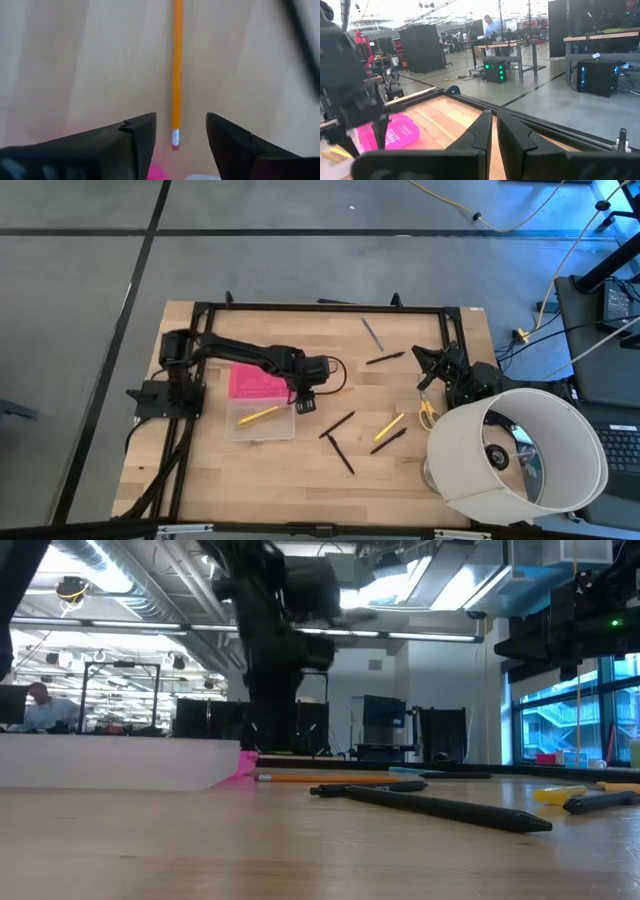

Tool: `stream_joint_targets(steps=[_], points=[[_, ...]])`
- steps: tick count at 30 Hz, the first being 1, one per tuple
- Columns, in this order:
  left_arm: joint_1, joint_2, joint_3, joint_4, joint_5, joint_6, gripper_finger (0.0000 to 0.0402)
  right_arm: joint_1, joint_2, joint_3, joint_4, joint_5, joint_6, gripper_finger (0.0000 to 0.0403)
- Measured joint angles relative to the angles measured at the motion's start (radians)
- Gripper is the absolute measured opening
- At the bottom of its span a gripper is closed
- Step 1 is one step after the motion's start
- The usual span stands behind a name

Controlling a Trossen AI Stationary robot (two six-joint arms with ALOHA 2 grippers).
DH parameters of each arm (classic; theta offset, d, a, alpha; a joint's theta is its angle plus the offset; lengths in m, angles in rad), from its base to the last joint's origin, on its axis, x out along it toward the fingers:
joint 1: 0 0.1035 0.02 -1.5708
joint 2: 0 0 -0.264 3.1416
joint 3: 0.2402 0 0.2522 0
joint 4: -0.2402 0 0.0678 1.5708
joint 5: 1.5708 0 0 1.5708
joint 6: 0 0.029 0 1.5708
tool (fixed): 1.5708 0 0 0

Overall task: Pick & place school supplies into a supply box
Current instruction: Put the yellow pencil into the pink supply box

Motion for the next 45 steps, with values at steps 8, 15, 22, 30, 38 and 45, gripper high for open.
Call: stream_joint_targets(steps=[8,15,22,30,38,45], points=[[0.008,0.058,0.022,-0.085,-0.002,0.000,0.0149,0.000,0.000,0.000,0.000,0.000,0.000,0.0034],[-0.007,0.060,0.022,-0.091,-0.007,0.035,0.0143,0.000,0.000,0.000,0.000,0.000,0.023,0.0034],[-0.038,0.065,0.022,-0.089,-0.055,0.061,0.0143,0.000,0.000,0.000,0.000,0.000,0.022,0.0034],[-0.033,0.065,0.022,-0.080,-0.066,0.053,0.0143,0.000,0.000,0.000,0.000,0.000,0.021,0.0034],[-0.032,0.070,0.022,-0.059,-0.065,0.053,0.0143,0.000,0.000,0.000,0.000,0.000,0.019,0.0034],[-0.027,0.132,0.029,-0.021,-0.065,0.062,0.0143,0.000,0.000,0.000,0.000,0.000,0.020,0.0034]])
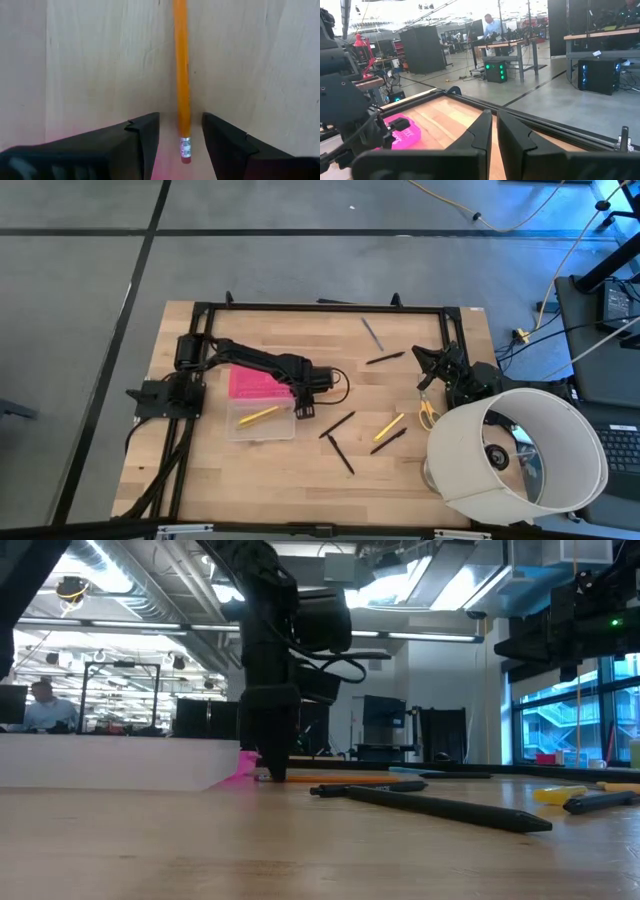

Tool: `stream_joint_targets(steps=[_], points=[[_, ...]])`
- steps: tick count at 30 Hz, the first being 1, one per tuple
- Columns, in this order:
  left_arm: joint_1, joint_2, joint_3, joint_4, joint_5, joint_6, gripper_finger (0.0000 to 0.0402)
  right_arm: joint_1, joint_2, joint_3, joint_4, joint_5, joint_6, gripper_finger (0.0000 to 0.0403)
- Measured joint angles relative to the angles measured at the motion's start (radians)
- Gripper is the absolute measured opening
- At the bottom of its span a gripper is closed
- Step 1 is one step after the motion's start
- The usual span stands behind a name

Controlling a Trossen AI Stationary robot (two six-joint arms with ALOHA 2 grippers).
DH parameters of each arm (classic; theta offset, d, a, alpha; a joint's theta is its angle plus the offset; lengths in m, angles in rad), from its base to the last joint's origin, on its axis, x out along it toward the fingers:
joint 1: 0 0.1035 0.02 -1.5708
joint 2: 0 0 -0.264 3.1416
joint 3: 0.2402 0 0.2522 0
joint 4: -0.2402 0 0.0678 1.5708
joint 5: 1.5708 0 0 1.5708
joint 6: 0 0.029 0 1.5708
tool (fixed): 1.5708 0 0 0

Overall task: Pick & place school supplies into a supply box
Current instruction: Put the yellow pencil into the pink supply box

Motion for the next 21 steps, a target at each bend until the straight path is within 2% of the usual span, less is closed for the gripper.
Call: stream_joint_targets(steps=[7,21], points=[[0.008,0.020,-0.001,-0.007,0.023,0.001,0.0130,0.000,0.000,0.000,0.000,0.000,0.000,0.0034],[0.006,0.019,-0.004,-0.007,0.041,0.027,0.0012,0.000,0.000,0.000,0.000,0.000,-0.005,0.0034]])
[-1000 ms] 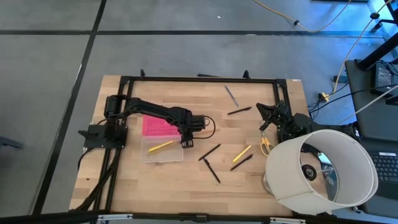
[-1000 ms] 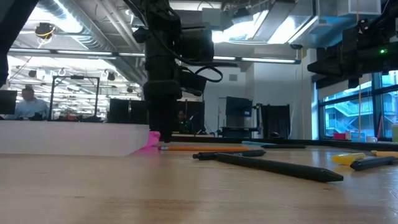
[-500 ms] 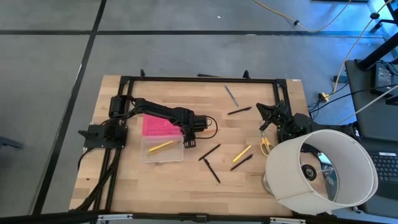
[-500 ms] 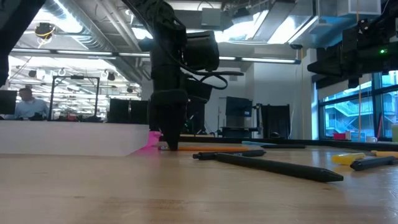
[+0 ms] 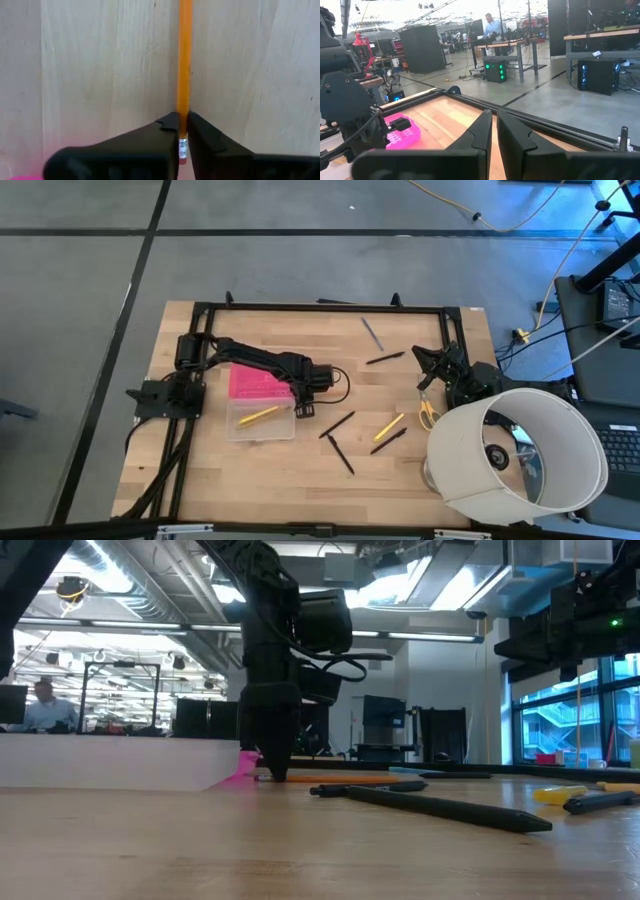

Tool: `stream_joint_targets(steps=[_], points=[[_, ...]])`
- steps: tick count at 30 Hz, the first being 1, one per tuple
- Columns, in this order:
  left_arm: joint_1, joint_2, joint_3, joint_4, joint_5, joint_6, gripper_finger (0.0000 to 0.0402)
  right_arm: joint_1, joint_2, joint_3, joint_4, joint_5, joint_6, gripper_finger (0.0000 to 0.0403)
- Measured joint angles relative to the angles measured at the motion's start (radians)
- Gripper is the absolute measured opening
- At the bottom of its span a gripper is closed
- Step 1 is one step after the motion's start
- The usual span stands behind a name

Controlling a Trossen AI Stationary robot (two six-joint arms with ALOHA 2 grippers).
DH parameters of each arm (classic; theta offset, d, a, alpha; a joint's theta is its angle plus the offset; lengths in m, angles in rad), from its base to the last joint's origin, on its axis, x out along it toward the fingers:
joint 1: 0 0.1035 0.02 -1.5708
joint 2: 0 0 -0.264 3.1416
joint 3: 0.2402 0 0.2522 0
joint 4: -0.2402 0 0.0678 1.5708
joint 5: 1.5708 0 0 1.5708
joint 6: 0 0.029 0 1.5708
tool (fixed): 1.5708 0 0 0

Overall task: Pick & place school supplies into a supply box
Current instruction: Put the yellow pencil into the pink supply box

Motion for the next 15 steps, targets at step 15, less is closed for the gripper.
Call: stream_joint_targets(steps=[15], points=[[-0.001,0.011,0.176,-0.125,0.004,0.043,0.0007,0.000,0.000,0.000,0.000,0.000,0.000,0.0034]])
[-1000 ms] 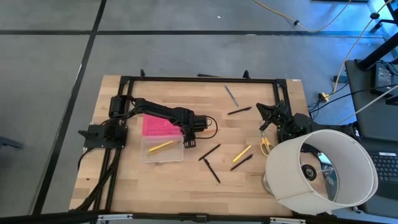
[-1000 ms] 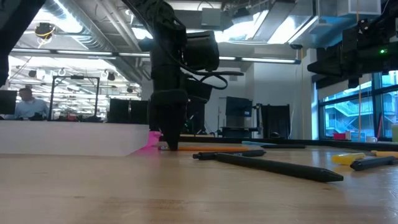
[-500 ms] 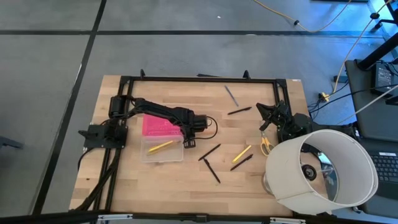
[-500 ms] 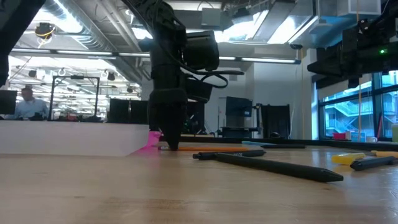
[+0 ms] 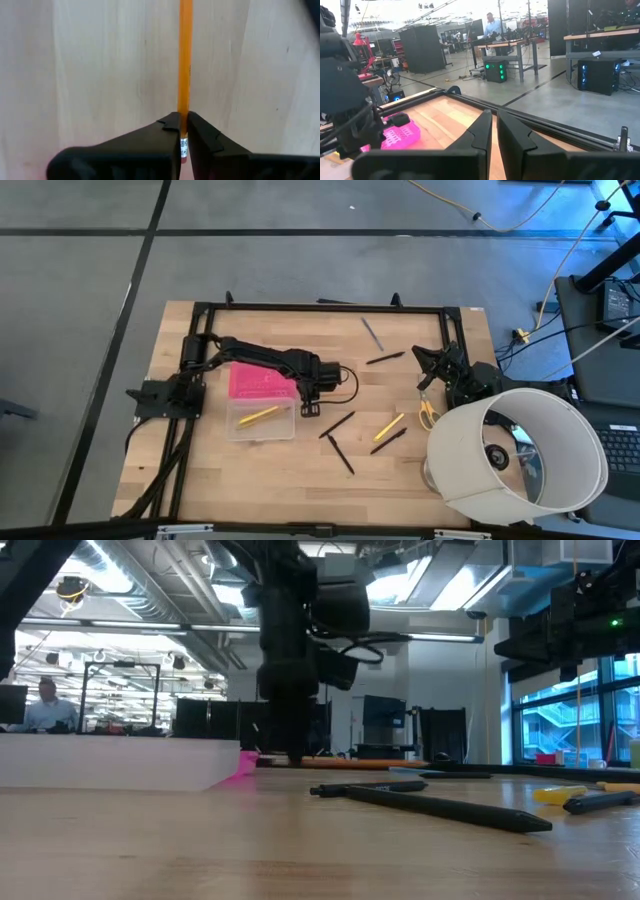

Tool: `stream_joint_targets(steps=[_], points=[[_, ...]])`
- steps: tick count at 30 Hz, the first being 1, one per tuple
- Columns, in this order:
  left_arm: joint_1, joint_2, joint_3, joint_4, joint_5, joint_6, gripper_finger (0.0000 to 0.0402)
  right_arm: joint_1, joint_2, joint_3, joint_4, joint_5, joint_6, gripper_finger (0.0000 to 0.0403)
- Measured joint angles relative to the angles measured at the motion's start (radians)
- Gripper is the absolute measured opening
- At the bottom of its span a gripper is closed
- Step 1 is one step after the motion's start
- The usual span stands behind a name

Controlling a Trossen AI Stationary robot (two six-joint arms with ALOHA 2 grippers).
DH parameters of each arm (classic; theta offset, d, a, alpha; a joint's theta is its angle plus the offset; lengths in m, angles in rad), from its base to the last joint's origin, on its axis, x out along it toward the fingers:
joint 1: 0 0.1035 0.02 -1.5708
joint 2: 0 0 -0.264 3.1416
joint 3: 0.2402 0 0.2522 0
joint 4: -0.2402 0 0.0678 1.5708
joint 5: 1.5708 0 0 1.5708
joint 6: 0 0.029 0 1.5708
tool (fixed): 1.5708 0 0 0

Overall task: Pick & place school supplies into a supply box
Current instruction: Put the yellow pencil into the pink supply box

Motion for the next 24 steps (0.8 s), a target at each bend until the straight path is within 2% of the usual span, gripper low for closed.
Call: stream_joint_targets(steps=[4,8,16,20,24], points=[[0.001,0.000,0.047,-0.053,0.000,0.000,0.0008,0.000,0.000,0.000,0.000,0.000,0.001,0.0034],[-0.001,-0.009,0.087,-0.209,0.021,-0.001,0.0006,0.000,0.000,0.000,0.000,0.000,0.000,0.0034],[-0.045,-0.148,0.067,-0.273,0.023,-0.055,0.0006,0.000,0.003,0.000,-0.001,0.000,-0.046,0.0034],[-0.077,-0.262,-0.004,-0.293,0.005,-0.125,0.0008,0.000,0.003,0.000,0.000,0.000,-0.057,0.0034],[-0.116,-0.384,-0.145,-0.285,0.008,-0.217,0.0010,0.000,0.003,0.000,0.000,0.000,-0.063,0.0034]])
